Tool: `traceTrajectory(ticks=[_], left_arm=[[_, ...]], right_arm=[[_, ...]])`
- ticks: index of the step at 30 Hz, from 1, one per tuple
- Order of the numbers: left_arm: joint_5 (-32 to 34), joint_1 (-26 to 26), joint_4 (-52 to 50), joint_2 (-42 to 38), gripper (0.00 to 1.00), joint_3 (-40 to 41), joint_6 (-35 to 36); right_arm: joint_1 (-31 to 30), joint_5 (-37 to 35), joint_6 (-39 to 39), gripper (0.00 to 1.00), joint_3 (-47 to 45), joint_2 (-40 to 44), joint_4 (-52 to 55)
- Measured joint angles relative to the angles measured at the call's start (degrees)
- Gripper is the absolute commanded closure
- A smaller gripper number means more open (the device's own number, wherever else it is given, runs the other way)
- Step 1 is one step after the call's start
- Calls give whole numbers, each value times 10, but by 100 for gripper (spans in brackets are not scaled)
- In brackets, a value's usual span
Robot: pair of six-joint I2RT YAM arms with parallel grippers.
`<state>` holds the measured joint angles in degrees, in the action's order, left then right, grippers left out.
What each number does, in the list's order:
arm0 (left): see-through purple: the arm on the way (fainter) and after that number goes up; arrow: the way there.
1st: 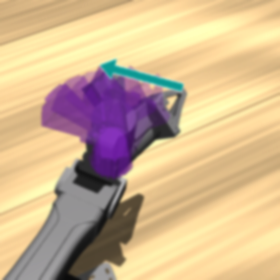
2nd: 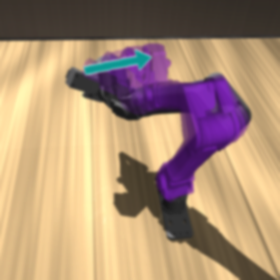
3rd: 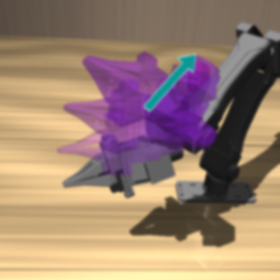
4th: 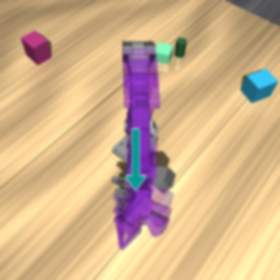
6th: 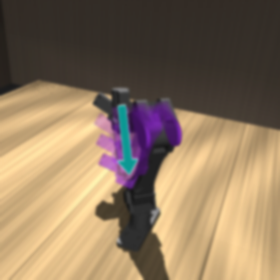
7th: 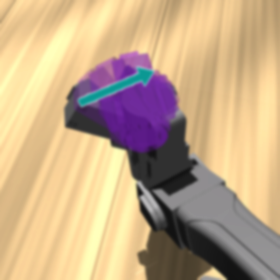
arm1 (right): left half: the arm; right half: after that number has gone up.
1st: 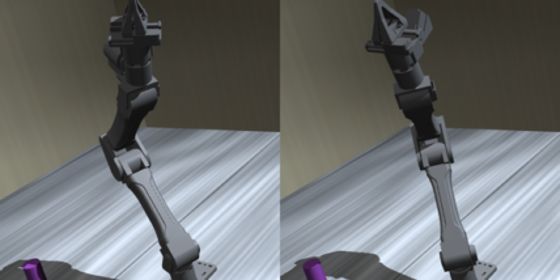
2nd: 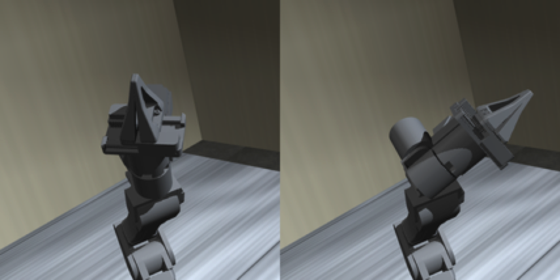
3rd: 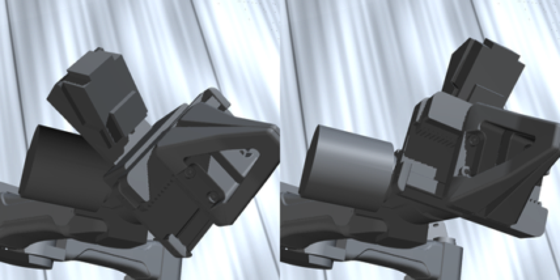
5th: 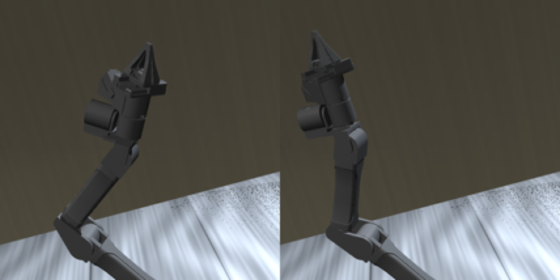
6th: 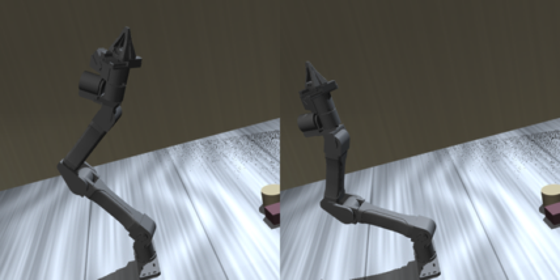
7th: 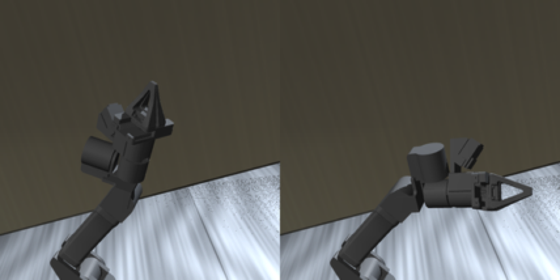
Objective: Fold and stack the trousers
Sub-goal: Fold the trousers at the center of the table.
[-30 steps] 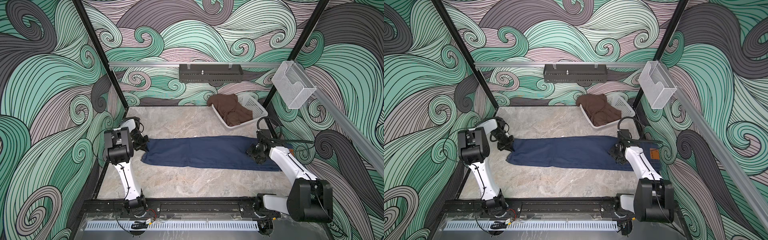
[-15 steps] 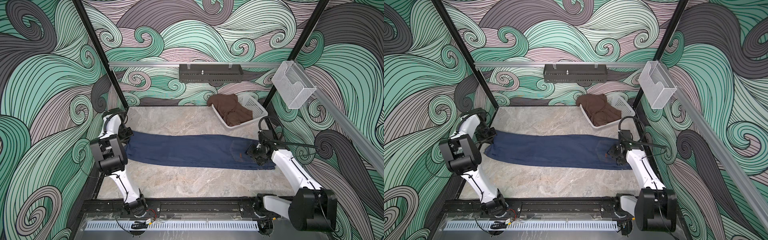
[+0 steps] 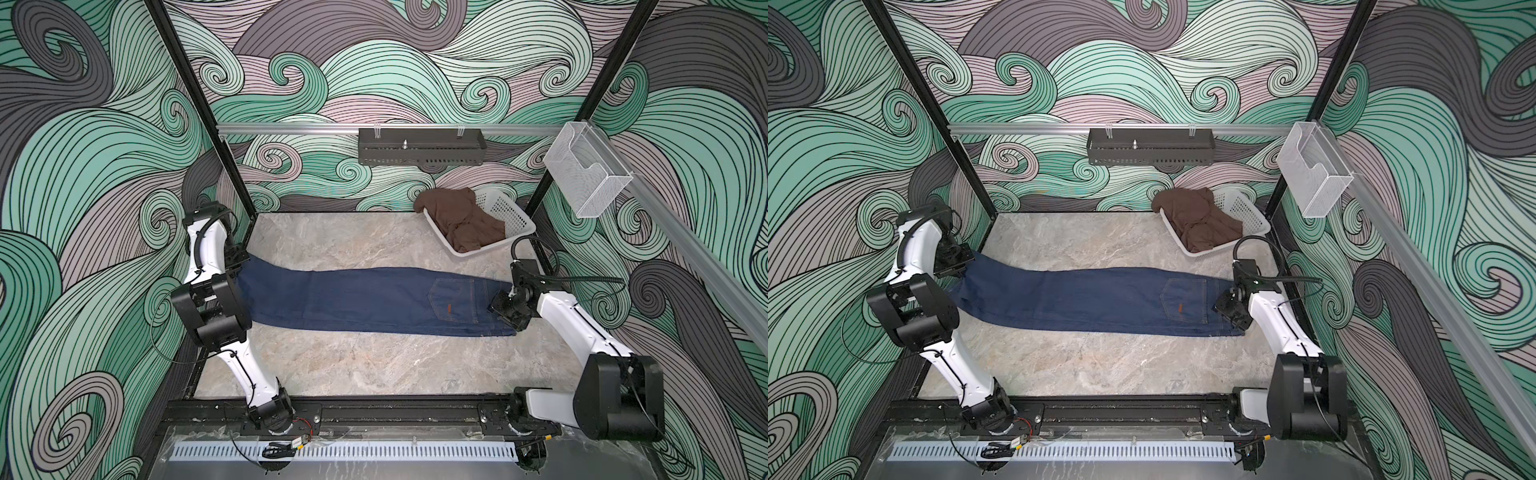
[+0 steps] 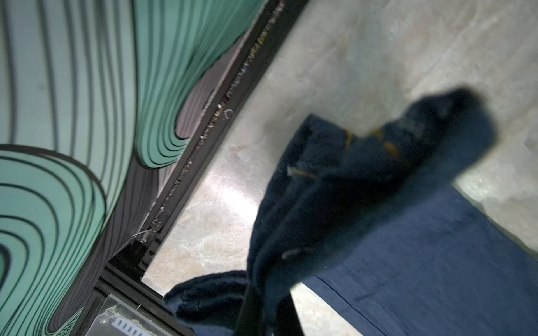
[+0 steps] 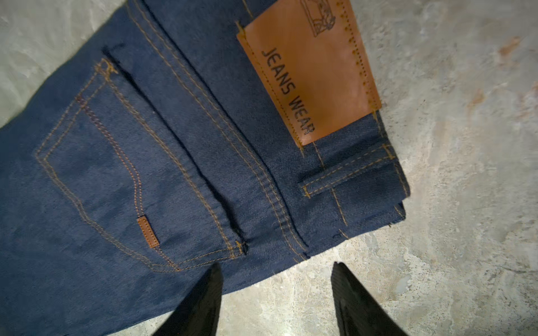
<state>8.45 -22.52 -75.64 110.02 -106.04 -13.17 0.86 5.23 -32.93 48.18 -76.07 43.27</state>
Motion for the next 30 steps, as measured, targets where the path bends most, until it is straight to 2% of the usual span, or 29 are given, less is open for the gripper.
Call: traceTrajectory(ticks=[8, 16, 22, 30], left_arm=[[-150, 55, -2, -49, 100, 63, 9], [-268, 168, 20, -154, 100, 141, -31], [-299, 240, 64, -204, 100, 180, -111], [-316, 336, 148, -209, 100, 220, -221]], right_arm=[[0, 22, 10, 51, 3, -36, -22], [-1, 42, 10, 53, -4, -43, -49], [-1, 45, 10, 53, -14, -43, -57], [-1, 51, 10, 53, -14, -43, -61]])
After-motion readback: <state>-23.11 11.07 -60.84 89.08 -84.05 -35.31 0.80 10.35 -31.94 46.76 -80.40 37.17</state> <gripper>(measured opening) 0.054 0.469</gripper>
